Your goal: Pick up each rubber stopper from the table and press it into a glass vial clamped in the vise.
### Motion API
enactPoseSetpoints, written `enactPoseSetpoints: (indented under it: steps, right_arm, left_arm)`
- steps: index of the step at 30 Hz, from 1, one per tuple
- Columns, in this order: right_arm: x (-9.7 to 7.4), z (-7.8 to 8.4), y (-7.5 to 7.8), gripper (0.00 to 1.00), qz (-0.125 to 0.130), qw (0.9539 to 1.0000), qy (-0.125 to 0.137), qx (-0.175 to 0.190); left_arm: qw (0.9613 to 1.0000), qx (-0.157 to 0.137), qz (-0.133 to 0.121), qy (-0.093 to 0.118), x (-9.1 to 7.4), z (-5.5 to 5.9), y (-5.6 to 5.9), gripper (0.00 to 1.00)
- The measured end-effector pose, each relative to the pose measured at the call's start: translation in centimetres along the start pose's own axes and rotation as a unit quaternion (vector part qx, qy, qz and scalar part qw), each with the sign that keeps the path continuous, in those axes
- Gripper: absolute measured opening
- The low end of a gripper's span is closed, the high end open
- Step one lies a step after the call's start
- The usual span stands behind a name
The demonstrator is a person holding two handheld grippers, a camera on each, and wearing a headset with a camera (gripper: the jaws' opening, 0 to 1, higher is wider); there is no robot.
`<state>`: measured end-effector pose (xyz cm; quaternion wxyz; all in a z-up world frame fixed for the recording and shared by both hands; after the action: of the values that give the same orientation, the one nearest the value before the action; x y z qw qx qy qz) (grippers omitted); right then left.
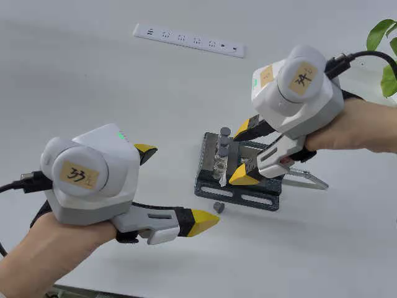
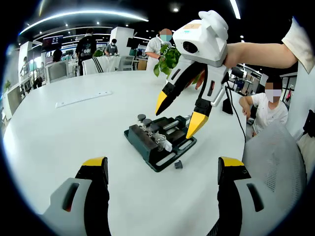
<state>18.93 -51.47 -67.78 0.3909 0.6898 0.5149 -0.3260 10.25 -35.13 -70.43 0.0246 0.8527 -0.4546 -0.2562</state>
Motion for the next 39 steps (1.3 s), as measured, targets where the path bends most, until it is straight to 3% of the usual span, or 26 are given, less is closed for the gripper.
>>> enactPoseSetpoints:
  steps: [5, 15, 21, 25, 28, 31, 34, 39]
  right_arm:
    - [-0.1, 1.0, -1.7, 0.48, 0.030, 0.9980, 0.029, 0.047]
    - [0.4, 3.7, -5.6, 0.43, 0.044, 0.9943, 0.034, 0.091]
    - [1.5, 4.6, -6.5, 0.40, 0.077, 0.9872, 0.050, 0.130]
    - [2.2, 4.6, -7.0, 0.36, 0.098, 0.9775, 0.067, 0.174]
    - [3.1, 4.8, -7.5, 0.35, 0.105, 0.9782, 0.058, 0.169]
    - [3.6, 4.8, -7.8, 0.32, 0.109, 0.9760, 0.060, 0.178]
    - [3.6, 4.9, -7.6, 0.21, 0.132, 0.9668, 0.064, 0.209]
    - [4.0, 4.9, -8.1, 0.21, 0.122, 0.9678, 0.065, 0.210]
  left_arm:
    - [1.0000, 0.005, 0.001, -0.002, -0.2, -0.4, 0.1, 0.91]
    - [0.9998, 0.016, 0.003, -0.007, -0.5, -0.8, 0.1, 0.91]
    - [0.9997, 0.019, 0.004, -0.013, -0.8, -0.6, 0.3, 0.91]
    - [0.9997, 0.019, 0.004, -0.016, -1.1, -0.4, 0.4, 0.90]
    - [0.9997, 0.017, 0.003, -0.016, -1.1, -0.3, 0.5, 0.90]
    - [0.9997, 0.016, 0.003, -0.017, -1.1, -0.1, 0.6, 0.90]
    - [0.9998, 0.013, 0.004, -0.016, -1.1, 0.0, 0.7, 0.90]
    - [0.9998, 0.011, 0.005, -0.018, -1.0, 0.3, 0.9, 0.90]
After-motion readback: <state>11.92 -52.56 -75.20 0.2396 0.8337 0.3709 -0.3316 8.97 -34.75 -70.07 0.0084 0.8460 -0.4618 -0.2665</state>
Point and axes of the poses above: the centre of the closed fingertips' face, and the gripper's own axes: x roughly forward along the fingers, y roughly to its right, z roughly out of its underside, the point moved 9 cm from there along -x, roughly backward along the fingers, and after that the axes turned 12 degrees about z, right-handed, at the moved point
